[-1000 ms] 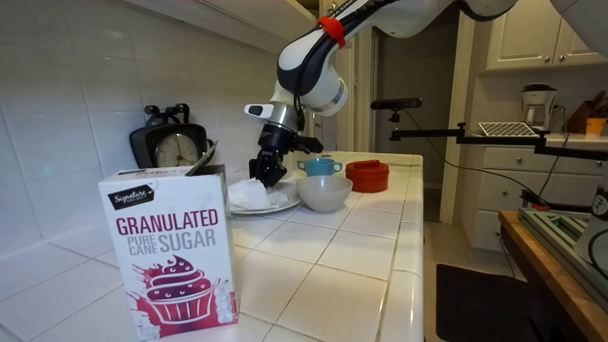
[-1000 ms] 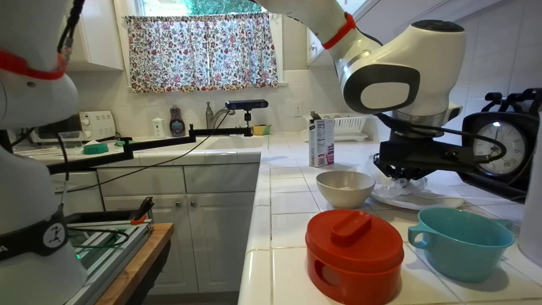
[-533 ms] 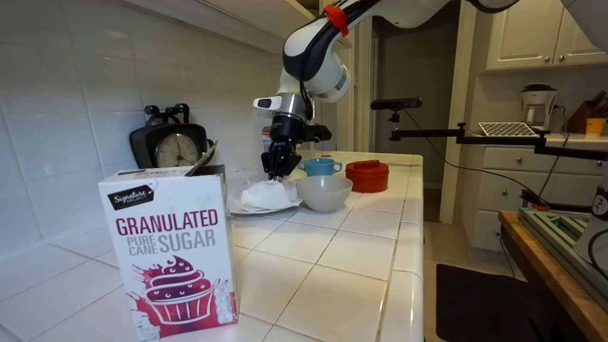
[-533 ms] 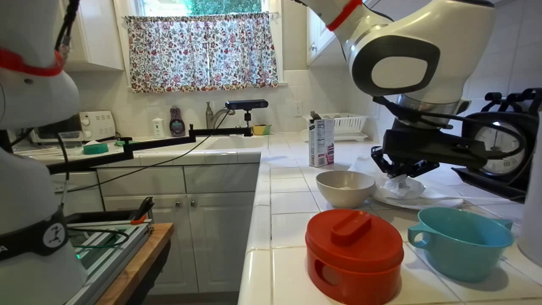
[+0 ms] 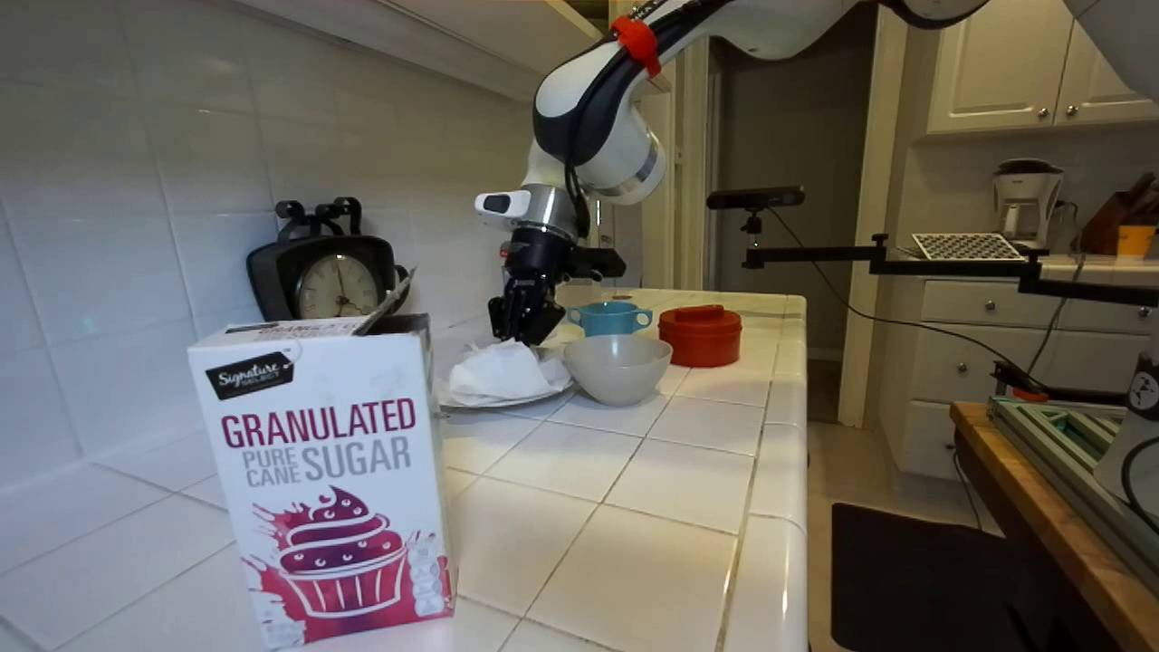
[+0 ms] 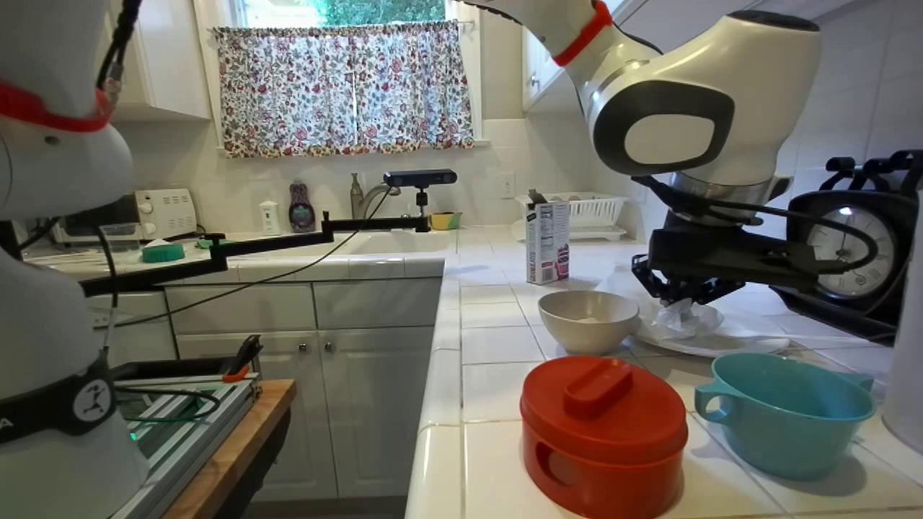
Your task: Use the napkin to wipe the white plate then place the napkin back
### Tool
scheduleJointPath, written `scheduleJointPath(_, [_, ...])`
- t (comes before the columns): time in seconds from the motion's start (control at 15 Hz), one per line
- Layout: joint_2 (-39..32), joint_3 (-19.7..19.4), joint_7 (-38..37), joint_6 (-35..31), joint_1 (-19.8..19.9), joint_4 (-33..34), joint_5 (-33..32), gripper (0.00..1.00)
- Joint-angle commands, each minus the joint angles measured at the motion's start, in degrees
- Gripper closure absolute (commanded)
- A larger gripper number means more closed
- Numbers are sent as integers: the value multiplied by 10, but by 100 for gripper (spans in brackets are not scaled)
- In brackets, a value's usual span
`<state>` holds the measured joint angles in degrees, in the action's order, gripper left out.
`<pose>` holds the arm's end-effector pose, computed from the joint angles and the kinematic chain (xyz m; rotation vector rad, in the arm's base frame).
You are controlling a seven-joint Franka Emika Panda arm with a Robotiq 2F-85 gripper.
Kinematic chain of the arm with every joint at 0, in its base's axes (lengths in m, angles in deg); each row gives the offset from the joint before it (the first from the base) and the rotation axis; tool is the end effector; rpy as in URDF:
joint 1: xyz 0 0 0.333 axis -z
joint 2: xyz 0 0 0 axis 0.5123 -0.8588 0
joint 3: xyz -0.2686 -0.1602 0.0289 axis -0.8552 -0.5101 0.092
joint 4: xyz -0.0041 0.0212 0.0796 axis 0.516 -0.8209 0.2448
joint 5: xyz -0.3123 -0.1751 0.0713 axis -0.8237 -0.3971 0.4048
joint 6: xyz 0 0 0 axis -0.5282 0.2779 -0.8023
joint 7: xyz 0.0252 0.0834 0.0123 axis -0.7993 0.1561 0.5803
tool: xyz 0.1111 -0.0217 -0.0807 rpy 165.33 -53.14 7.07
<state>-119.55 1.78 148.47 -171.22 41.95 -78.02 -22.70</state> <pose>0.6688 0.0491 0.2533 -2.3769 -1.4931 -0.4935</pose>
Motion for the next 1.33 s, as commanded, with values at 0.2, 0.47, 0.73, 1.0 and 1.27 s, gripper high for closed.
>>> scheduleJointPath(0.2, [-30,21,17,-130,-4,20,12,100])
scheduleJointPath(0.47, [-26,23,8,-101,1,11,-14,100])
scheduleJointPath(0.73, [-11,17,5,-39,5,3,-18,100])
scheduleJointPath(1.0, [19,2,-7,30,14,-4,-6,100])
scheduleJointPath(1.27, [51,-4,-22,50,24,0,45,100])
